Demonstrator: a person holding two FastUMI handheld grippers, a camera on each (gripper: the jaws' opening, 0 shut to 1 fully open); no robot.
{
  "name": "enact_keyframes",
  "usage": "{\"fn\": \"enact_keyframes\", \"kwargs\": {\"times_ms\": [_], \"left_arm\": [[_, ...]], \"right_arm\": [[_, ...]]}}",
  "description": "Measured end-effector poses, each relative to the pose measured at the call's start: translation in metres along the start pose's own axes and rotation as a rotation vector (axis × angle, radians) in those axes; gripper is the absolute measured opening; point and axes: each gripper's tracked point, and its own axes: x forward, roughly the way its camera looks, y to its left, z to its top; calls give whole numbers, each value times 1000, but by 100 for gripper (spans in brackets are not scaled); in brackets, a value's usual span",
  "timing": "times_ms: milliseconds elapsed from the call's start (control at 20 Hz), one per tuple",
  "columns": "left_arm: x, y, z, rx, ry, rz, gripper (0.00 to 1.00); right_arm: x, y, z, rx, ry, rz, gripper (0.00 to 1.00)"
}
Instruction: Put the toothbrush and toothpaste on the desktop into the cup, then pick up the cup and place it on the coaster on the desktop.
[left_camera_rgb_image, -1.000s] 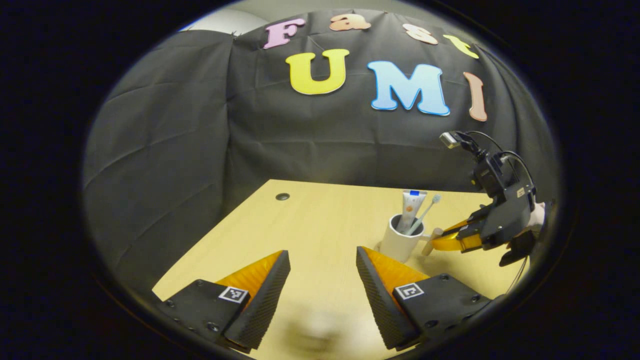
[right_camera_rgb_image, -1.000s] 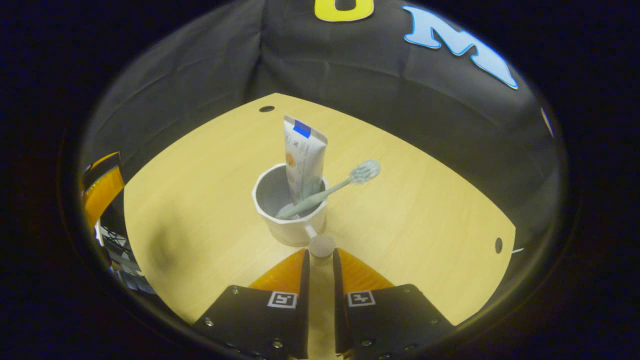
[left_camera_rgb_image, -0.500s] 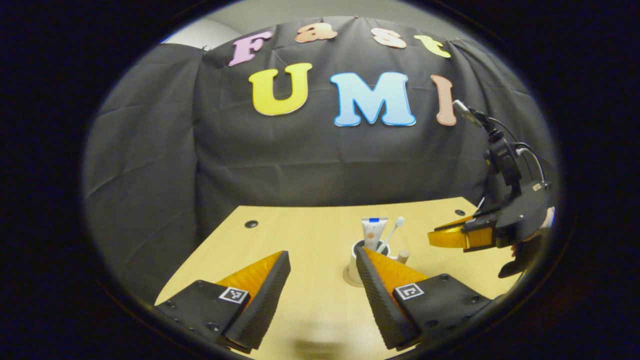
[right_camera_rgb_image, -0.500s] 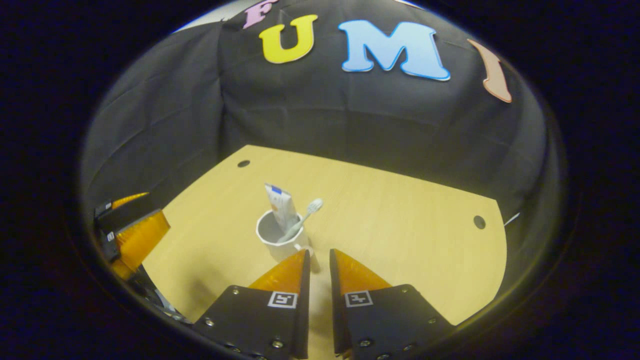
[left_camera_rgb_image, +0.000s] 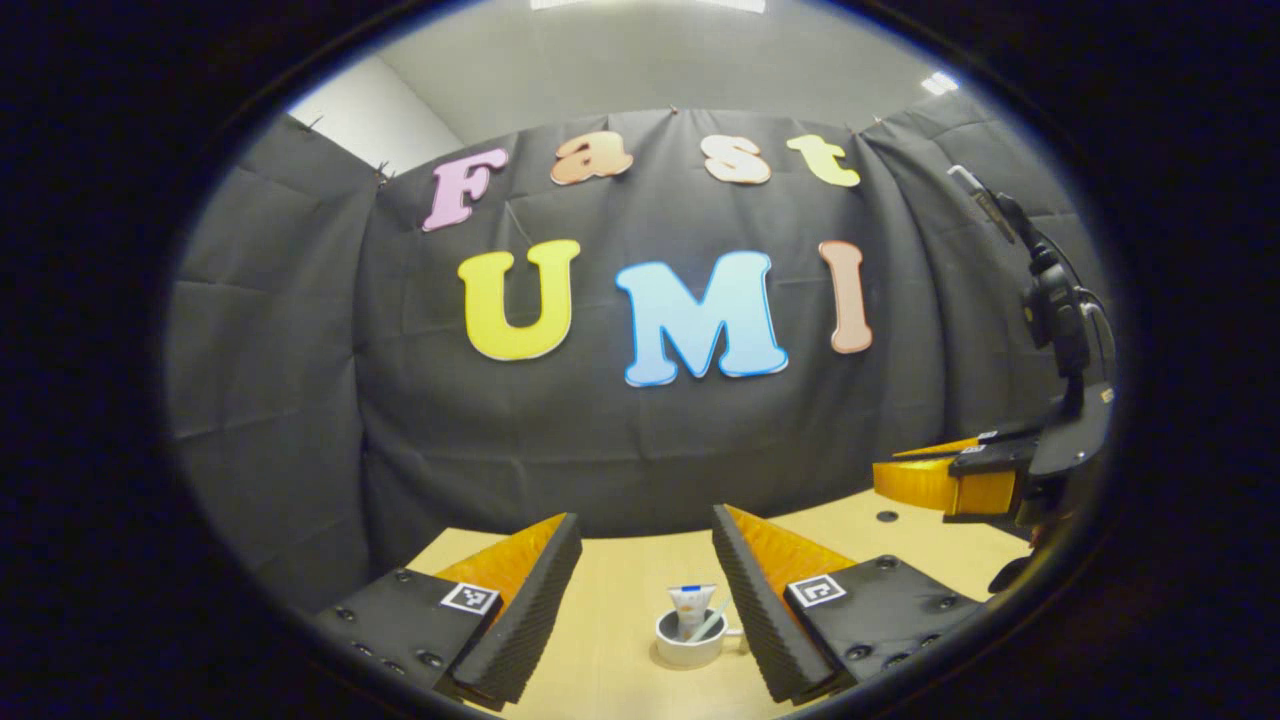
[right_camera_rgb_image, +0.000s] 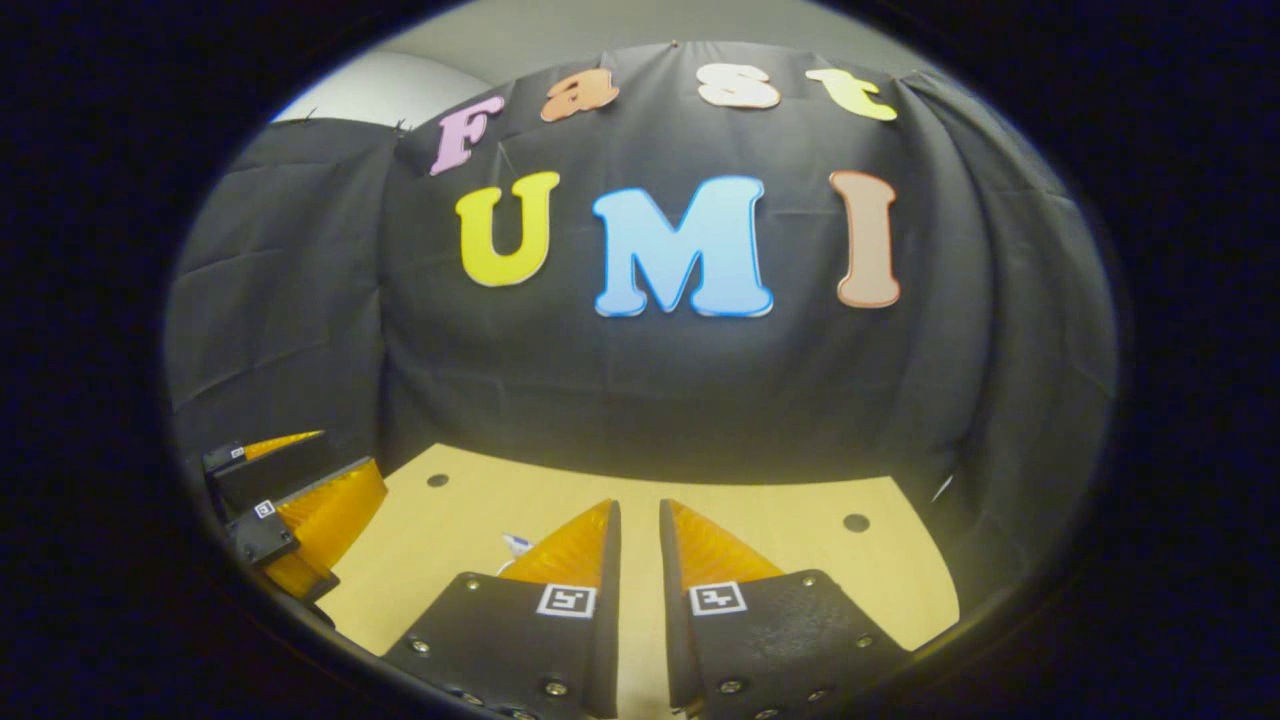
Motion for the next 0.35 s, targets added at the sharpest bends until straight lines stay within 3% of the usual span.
{"fn": "enact_keyframes", "kwargs": {"times_ms": [200,350], "left_arm": [[-5,-1,38,-2,-79,4,89],[-9,-1,51,12,-109,15,89]], "right_arm": [[-24,-12,31,-66,-129,-82,19],[-35,-14,36,-60,-150,-101,20]]}}
